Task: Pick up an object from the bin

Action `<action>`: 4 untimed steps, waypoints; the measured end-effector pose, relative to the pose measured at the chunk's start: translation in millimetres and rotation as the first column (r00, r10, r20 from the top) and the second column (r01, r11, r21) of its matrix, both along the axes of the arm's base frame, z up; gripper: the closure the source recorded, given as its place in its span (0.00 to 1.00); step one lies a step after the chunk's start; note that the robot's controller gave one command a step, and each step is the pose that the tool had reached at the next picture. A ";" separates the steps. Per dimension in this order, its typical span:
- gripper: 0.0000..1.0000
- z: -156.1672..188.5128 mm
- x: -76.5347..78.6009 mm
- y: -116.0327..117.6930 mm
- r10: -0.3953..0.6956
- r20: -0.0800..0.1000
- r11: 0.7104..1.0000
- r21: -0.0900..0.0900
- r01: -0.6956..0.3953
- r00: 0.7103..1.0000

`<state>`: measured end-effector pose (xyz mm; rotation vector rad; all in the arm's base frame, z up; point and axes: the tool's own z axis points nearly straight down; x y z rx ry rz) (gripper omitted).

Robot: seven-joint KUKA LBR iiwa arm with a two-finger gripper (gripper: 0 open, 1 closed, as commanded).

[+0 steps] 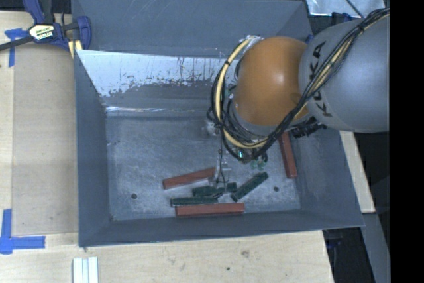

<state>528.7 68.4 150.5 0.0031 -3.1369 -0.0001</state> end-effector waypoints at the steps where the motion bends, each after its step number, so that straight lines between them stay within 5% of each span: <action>1: 0.00 3.6 2.0 -0.2 -0.002 0.007 1.000 0.001 0.002 1.000; 2: 0.00 3.3 1.9 -0.3 -0.003 0.007 1.000 0.001 0.003 1.000; 3: 1.00 -75.3 -34.1 -21.3 0.236 0.020 0.972 0.000 -0.236 0.972; 4: 1.00 -75.3 -34.1 -21.3 0.236 0.020 0.972 0.000 -0.236 0.972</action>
Offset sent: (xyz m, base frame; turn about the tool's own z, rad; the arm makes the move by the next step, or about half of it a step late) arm -0.0217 -0.0139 -0.0805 0.2057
